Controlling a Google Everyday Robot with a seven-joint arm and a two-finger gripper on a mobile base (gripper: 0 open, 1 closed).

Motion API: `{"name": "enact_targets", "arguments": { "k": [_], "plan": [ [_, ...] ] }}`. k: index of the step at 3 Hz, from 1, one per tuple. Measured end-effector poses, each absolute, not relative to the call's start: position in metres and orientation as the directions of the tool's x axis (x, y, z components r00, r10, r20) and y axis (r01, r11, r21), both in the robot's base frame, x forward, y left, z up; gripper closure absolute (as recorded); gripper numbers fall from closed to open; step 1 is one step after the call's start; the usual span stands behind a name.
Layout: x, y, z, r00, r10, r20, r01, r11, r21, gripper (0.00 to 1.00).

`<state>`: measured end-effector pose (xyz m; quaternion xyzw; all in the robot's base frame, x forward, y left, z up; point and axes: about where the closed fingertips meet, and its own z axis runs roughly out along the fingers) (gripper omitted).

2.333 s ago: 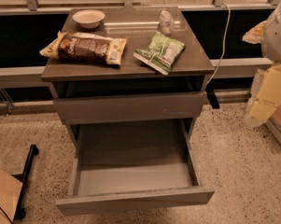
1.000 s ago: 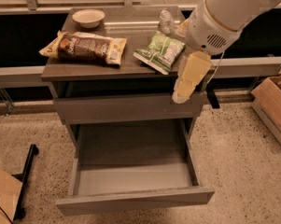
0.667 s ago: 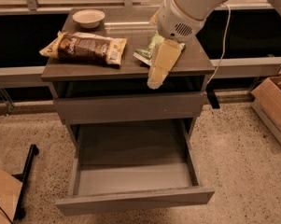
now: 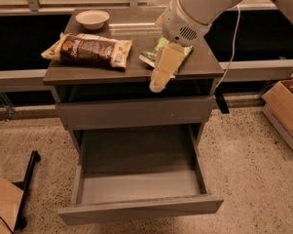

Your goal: Place brown chip bag into middle drawer

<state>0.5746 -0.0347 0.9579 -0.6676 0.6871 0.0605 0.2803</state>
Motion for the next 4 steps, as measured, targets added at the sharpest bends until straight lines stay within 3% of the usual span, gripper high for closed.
{"name": "enact_targets", "arguments": {
  "k": [4],
  "plan": [
    [0.674,0.056,0.899,0.15,-0.845,-0.514,-0.958,0.003,-0.286,0.0]
  ]
}}
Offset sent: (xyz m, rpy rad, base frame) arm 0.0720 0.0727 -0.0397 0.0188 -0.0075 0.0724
